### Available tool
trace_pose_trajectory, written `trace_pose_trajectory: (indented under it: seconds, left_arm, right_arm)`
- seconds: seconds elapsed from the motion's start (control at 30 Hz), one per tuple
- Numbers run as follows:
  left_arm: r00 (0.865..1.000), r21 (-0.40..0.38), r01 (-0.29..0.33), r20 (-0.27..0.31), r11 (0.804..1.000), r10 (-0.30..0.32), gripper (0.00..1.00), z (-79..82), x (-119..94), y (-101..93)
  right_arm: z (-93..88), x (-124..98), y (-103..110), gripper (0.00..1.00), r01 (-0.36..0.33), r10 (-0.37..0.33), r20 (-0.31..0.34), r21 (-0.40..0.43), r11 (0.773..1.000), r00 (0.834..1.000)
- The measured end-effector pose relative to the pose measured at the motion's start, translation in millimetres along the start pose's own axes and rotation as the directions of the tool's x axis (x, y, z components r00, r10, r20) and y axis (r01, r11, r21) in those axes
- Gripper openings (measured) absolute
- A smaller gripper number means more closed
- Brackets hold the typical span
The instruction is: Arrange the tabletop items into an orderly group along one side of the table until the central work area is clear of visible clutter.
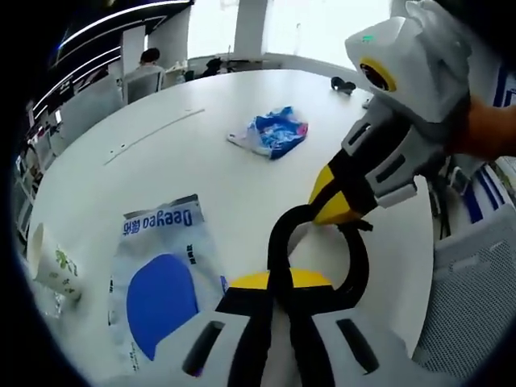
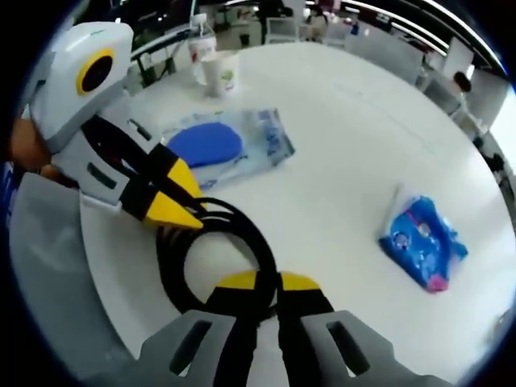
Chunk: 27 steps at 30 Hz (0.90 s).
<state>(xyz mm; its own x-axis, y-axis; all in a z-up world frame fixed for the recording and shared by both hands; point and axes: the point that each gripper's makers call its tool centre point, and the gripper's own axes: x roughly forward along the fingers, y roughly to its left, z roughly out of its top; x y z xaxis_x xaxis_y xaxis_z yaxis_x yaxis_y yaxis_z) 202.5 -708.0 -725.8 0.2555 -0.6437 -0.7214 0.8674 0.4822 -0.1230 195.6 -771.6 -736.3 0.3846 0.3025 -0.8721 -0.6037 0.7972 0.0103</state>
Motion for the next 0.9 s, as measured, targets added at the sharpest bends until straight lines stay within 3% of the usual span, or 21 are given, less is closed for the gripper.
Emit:
trace_pose_trajectory:
  seconds: [0.57, 0.77, 0.9]
  left_arm:
    - [1.0, 0.012, 0.004, -0.018, 1.0, -0.004, 0.06, -10.6, -3, -15.4]
    - [1.0, 0.076, -0.01, -0.008, 0.997, 0.011, 0.09, -9.9, -4, -17.4]
    - [1.0, 0.071, -0.03, 0.01, 0.997, 0.029, 0.19, -4.9, -5, -14.6]
  right_arm:
    - [-15.7, 0, 12, 0.04, -0.007, 0.007, -0.014, -0.015, 1.0, 1.0]
    - [-15.1, 0, 13, 0.06, -0.003, 0.003, 0.0, -0.076, 0.997, 1.0]
    - [-14.8, -2, 14, 0.07, -0.006, 0.007, 0.007, -0.083, 0.997, 1.0]
